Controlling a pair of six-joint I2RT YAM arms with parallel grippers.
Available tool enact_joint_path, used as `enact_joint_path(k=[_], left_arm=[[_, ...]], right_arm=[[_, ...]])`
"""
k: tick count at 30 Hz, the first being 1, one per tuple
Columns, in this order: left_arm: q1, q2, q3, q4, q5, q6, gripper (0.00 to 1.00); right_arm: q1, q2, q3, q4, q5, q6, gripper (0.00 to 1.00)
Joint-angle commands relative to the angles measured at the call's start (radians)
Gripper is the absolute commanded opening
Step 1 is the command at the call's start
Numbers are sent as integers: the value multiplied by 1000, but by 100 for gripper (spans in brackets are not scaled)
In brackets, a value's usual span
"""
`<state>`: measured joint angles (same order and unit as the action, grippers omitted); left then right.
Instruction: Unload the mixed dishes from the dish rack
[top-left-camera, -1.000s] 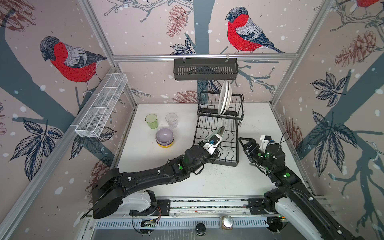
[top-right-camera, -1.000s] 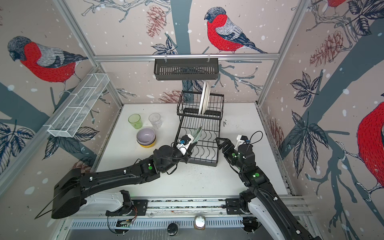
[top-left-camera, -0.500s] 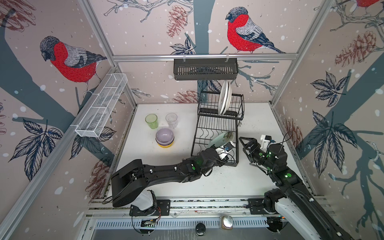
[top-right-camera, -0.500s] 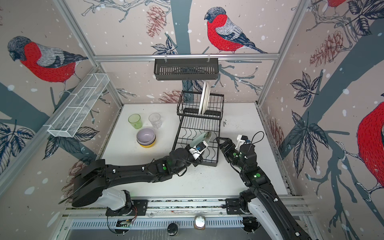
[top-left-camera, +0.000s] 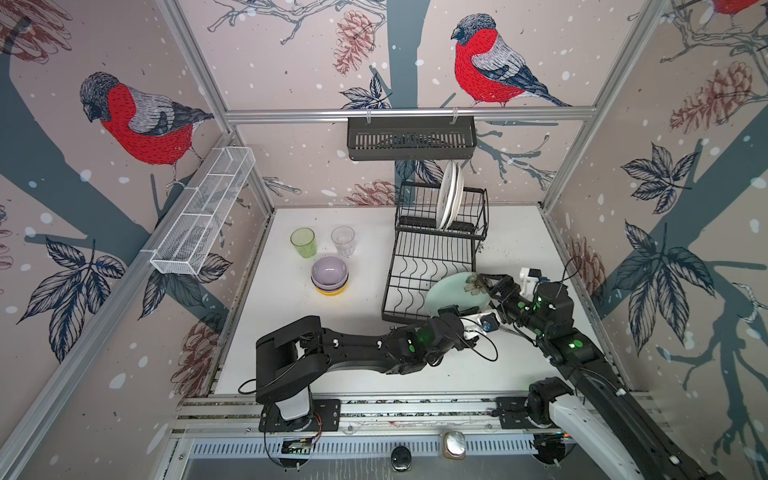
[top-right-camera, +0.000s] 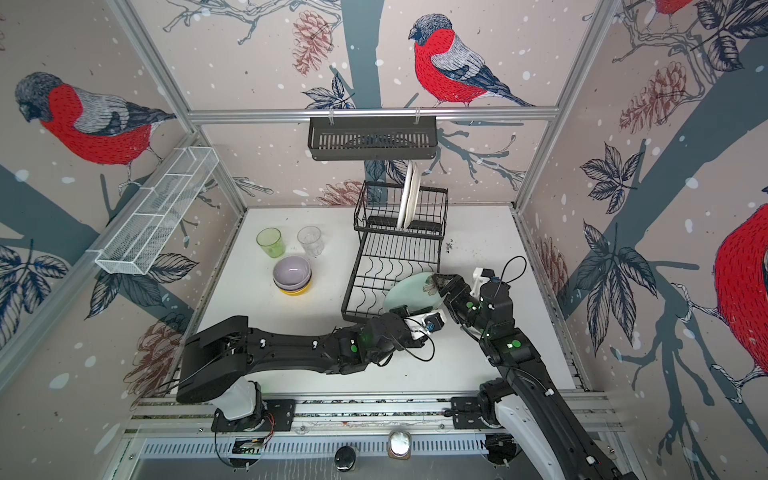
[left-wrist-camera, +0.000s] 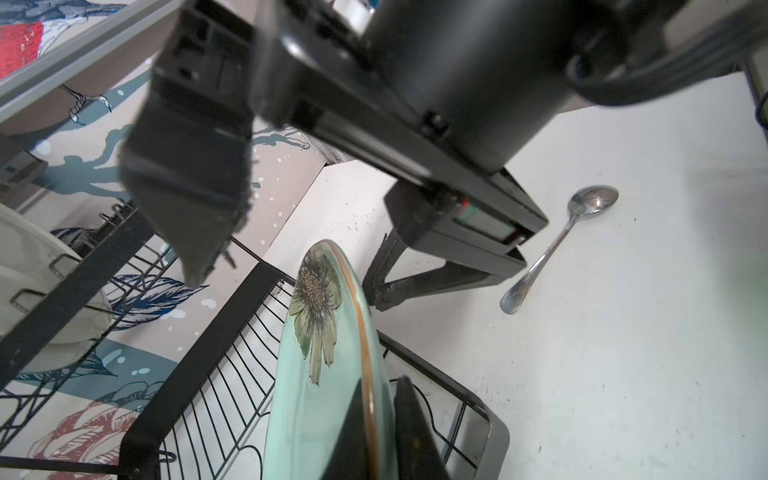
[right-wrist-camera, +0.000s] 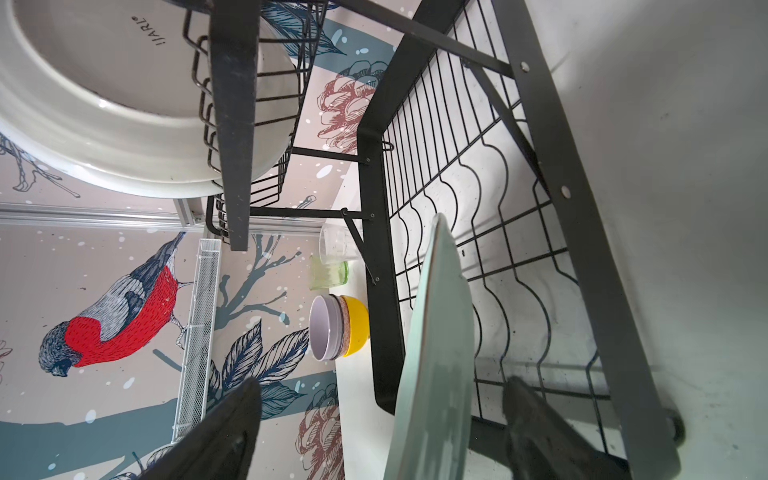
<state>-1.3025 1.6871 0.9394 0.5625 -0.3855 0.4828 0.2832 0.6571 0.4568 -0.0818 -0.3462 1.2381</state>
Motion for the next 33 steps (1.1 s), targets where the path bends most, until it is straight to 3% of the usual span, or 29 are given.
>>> enact_joint_path(k=[1, 10, 14, 27, 33], left_arm=[[-9, 4, 10, 201, -71, 98, 0], [-33, 47, -1, 304, -155, 176, 0], [-62, 77, -12, 395, -214, 248, 0], [-66, 81, -17, 397, -218, 226, 0], [-66, 80, -22, 417, -254, 196, 0]], right_arm=[[-9, 1, 5, -8, -36, -19, 84], [-37, 18, 3, 6, -126, -44, 53], [-52, 25, 6, 11, -158, -55, 46], [-81, 23, 3, 23, -187, -65, 4], [-96, 13, 3, 16, -191, -70, 1]])
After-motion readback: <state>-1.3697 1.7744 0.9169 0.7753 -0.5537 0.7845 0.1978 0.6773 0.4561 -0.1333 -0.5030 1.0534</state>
